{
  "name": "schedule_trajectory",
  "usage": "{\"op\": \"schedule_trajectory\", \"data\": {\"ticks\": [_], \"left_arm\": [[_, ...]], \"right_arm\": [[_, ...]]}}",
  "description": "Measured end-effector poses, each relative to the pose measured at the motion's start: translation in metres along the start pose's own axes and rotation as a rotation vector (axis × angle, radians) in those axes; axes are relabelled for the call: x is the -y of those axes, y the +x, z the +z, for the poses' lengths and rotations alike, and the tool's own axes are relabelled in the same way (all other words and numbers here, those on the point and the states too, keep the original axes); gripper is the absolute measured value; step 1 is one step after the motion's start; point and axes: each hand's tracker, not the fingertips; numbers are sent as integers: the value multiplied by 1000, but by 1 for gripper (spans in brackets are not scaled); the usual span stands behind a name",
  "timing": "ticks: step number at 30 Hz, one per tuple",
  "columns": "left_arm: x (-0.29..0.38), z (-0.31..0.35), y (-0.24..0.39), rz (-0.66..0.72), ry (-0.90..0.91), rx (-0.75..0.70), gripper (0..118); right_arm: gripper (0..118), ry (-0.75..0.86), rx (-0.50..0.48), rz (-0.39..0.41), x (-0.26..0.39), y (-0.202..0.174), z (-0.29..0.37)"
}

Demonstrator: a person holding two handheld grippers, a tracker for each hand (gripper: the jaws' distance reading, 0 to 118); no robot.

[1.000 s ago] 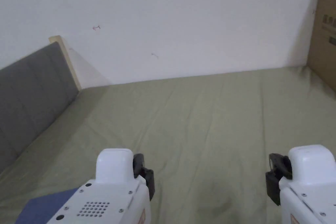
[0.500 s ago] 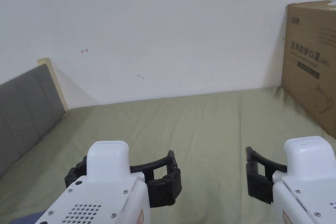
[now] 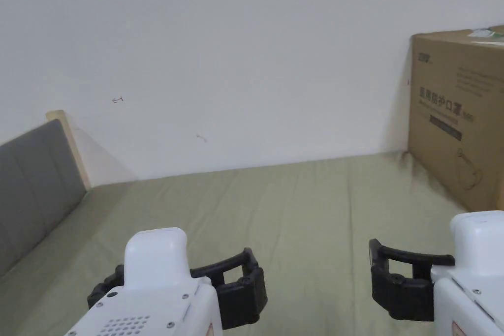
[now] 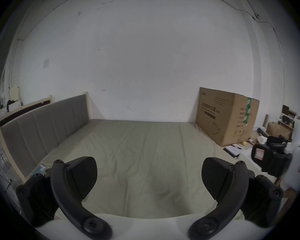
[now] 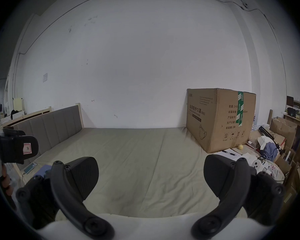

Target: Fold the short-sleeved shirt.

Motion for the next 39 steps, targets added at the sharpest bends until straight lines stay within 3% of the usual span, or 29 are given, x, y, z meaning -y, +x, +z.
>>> {"op": "schedule_trajectory", "data": {"ticks": [23,39], "left_arm": [[-4,-6,2,1,-37,-19,118],[-4,0,3,-44,8,42,118]], "right_arm": [[118,-30,-31,-12,1,-10,-8],[118,-27,-37,-2,-2,-11,-3]]}}
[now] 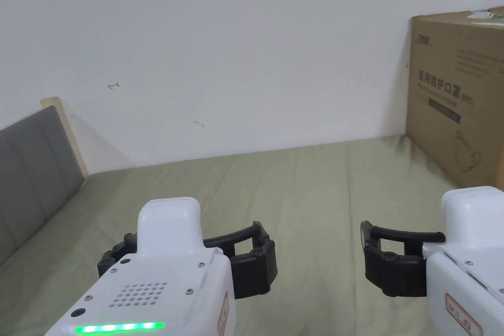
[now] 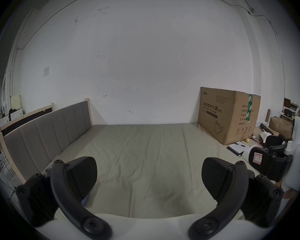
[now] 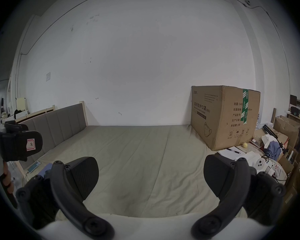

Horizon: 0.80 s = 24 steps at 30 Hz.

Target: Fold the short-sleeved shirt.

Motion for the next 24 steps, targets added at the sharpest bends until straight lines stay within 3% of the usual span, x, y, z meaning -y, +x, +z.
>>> {"op": "schedule_trajectory", "data": {"ticks": [6,14,18,24], "left_arm": [[1,-3,8,-41,-8,-63,118],[-2,3,-5,72,12,40,118],[-4,1,-6,34,8,-13,118],[-5,2,-12,67,0,26,118]], "right_arm": [[118,-1,-7,1,-1,-1,0],[118,-3,-1,5,-2,1,-2],[118,-8,-3,-1,-1,0,-2],[118,-19,-9,8,1,-3,-5]]}}
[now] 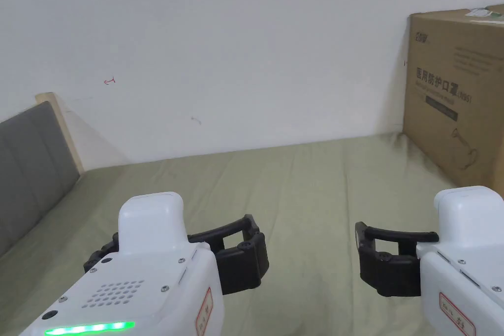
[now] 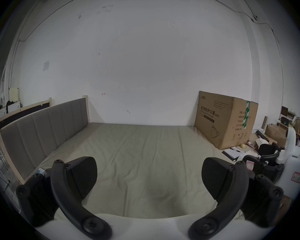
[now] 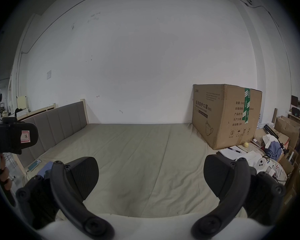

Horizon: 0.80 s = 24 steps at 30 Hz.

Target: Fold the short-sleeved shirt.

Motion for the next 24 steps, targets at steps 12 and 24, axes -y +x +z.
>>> {"op": "schedule_trajectory", "data": {"ticks": [12,24], "left_arm": [[0,0,0,-12,11,-6,118],[-1,0,-5,16,-3,-8,118]], "right_arm": [[118,-11,-3,5,3,-1,-3],[118,-17,-4,8,5,-1,-3]]}}
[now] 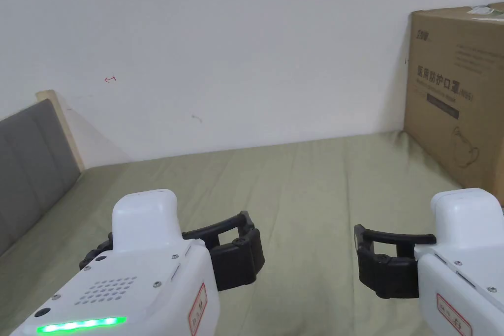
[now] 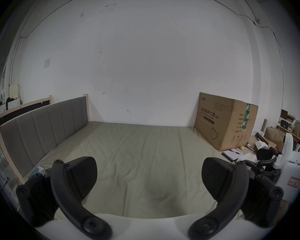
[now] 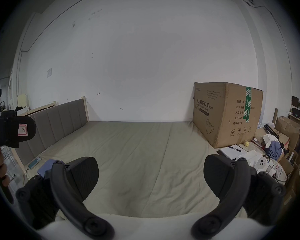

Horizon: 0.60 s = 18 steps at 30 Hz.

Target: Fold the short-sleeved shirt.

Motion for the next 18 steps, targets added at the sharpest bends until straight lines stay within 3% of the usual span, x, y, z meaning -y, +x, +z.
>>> {"op": "schedule_trajectory", "data": {"ticks": [18], "left_arm": [[0,-6,-7,32,-59,33,118]], "right_arm": [[118,-7,0,1,0,0,1]]}}
